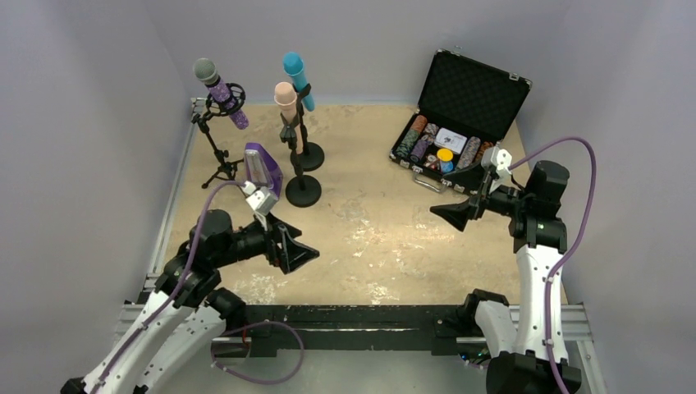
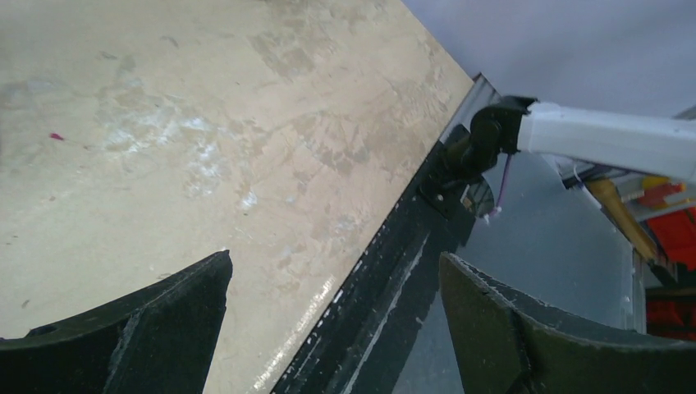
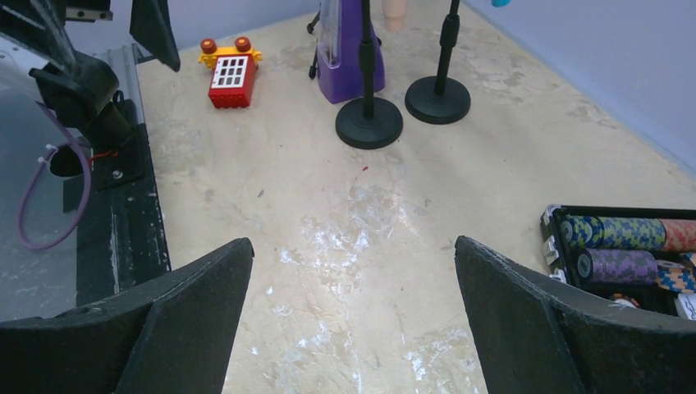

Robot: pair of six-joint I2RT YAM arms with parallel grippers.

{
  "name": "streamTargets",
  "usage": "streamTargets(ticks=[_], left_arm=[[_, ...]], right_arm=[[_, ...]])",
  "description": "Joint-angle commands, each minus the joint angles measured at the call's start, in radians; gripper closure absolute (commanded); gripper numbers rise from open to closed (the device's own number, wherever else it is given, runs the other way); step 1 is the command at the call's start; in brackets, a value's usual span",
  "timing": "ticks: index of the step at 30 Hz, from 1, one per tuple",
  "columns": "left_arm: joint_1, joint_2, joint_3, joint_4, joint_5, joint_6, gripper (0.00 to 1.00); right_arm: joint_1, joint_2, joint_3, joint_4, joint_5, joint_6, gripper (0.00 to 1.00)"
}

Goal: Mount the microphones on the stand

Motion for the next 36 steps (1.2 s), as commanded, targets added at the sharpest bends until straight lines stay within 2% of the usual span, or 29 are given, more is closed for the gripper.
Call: streamTargets(ticks=[1, 4, 8, 17, 25, 36], left_arm=[[-0.166, 0.133, 0.0, 0.1, -0.113, 0.013, 0.01], [-0.253, 0.26, 0.064, 0.081, -0.193, 0.069, 0.01], [-0.258, 0.319, 0.075, 0.163, -0.227, 0.091, 0.01], [-0.257, 0.215, -0.005, 0.234, -0.353, 0.074, 0.01], [-0.256, 0.089, -0.045, 0.174, -0.433, 0.075, 0.01], [-0.253, 0.064, -0.016, 0.1, -0.525, 0.09, 0.0]], right_arm=[[-0.006, 0.0, -0.009, 0.031, 0.031, 0.011, 0.03], [-0.01, -0.007, -0.013, 0.031, 0.053, 0.012, 0.03], [-0.018, -0.008, -0.014, 0.031, 0.065, 0.012, 0.02], [-0.03, 0.004, -0.017, 0.031, 0.084, 0.012, 0.02], [-0.04, 0.003, -0.017, 0.042, 0.119, 0.033, 0.03], [-0.044, -0.007, 0.008, 0.0, 0.159, 0.028, 0.03]])
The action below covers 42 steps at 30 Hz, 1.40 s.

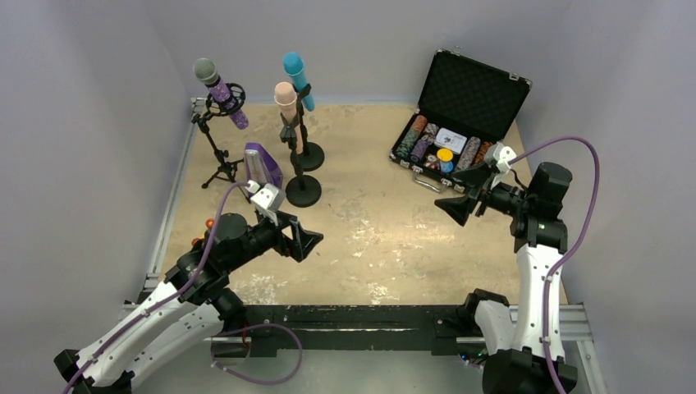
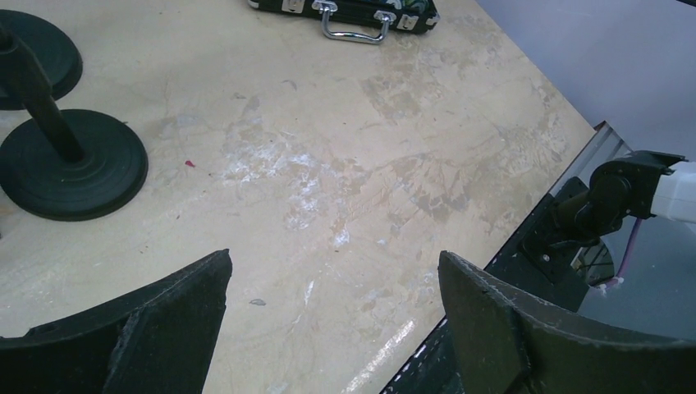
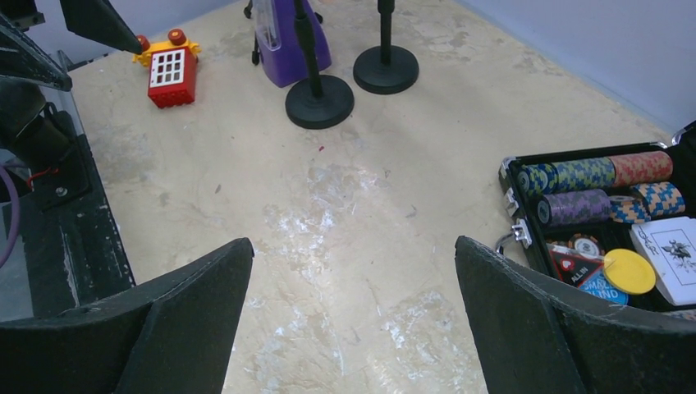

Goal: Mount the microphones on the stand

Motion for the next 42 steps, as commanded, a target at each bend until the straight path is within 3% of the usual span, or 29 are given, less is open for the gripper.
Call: streamTargets(ticks=[1, 6, 12, 42], left_arm=[[0.0, -0.014, 0.025, -0.019, -0.057, 0.025, 0.0], [0.002, -0.042, 0.03, -0.052, -0.064, 0.037, 0.0], [0.002, -0.077, 0.032, -0.084, -0.1, 0.038, 0.0], [0.001, -0.208, 0.045, -0.224, -0.226, 0.038, 0.0]], right_arm=[[-0.006, -0.008, 0.035, -0.037, 0.034, -0.018, 0.03], [-0.005, 0.0, 0.082, -0.172, 0.077, -0.106, 0.03], [-0.005, -0.032, 0.101, -0.19, 0.141, -0.103, 0.02], [-0.005, -0.067, 0.134, -0.114, 0.375, 0.219, 0.02]])
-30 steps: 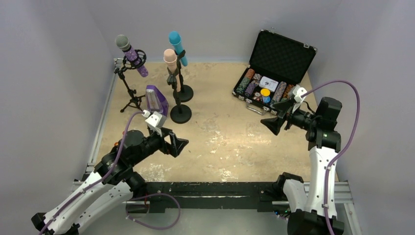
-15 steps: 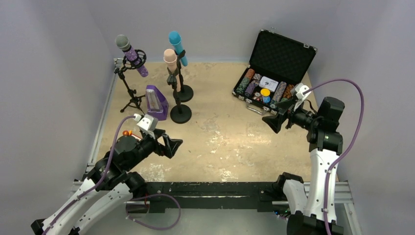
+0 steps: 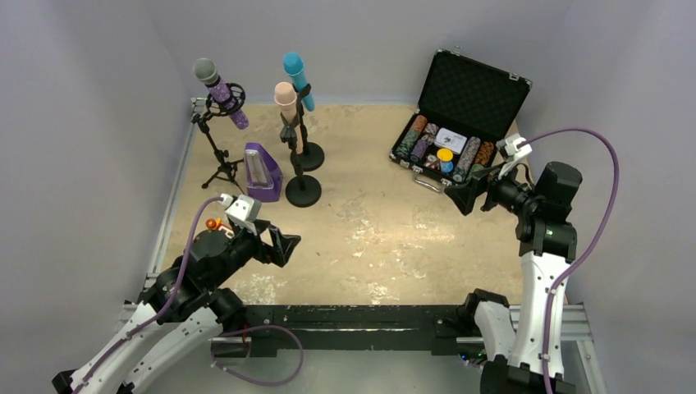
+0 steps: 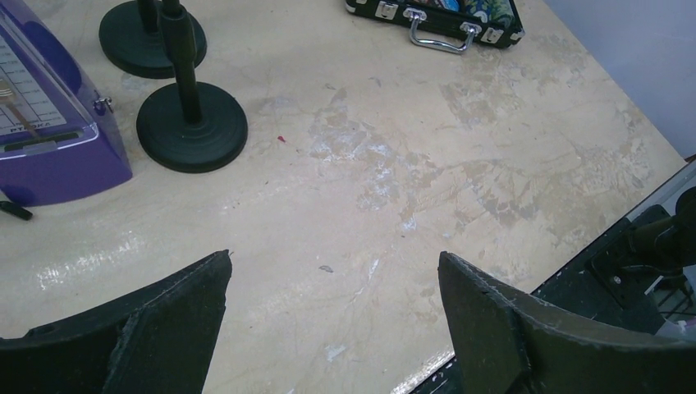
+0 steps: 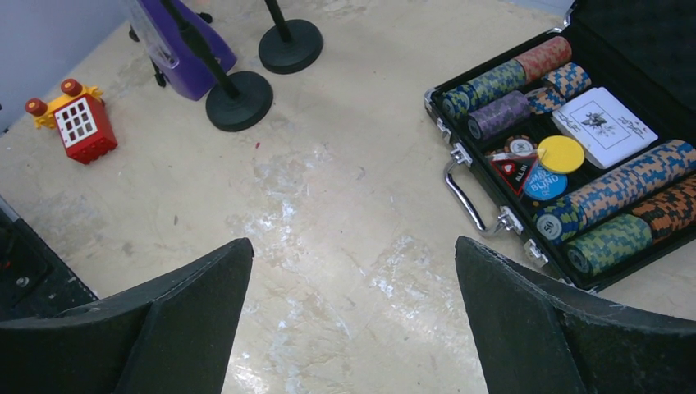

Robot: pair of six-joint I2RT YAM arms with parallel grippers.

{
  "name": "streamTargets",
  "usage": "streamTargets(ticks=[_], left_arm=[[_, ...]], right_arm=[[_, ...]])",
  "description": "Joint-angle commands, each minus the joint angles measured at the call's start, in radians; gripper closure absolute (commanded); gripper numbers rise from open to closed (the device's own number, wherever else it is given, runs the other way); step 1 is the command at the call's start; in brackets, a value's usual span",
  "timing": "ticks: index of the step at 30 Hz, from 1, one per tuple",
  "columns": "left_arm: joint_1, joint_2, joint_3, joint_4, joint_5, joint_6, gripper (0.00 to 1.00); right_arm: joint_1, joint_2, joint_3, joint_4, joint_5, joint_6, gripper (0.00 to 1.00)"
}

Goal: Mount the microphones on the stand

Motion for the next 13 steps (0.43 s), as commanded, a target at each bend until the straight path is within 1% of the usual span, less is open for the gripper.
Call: streamTargets(ticks=[1, 10, 13], left_arm=[[0.001, -0.007, 0.044, -0.003, -0.023, 0.019, 0.0], [0.002, -0.023, 0.061, -0.035, -0.028, 0.027, 0.0], [0.001, -0.032, 0.063, -0.043, -0.037, 0.03, 0.0]], right_arm=[[-0.004, -0.034, 0.024, 0.045, 0.034, 0.042, 0.02], [-0.004, -0.044, 0.013, 0.04, 0.027, 0.035, 0.02], [-0.003, -0.047, -0.016, 0.075, 0.006, 0.037, 0.03]])
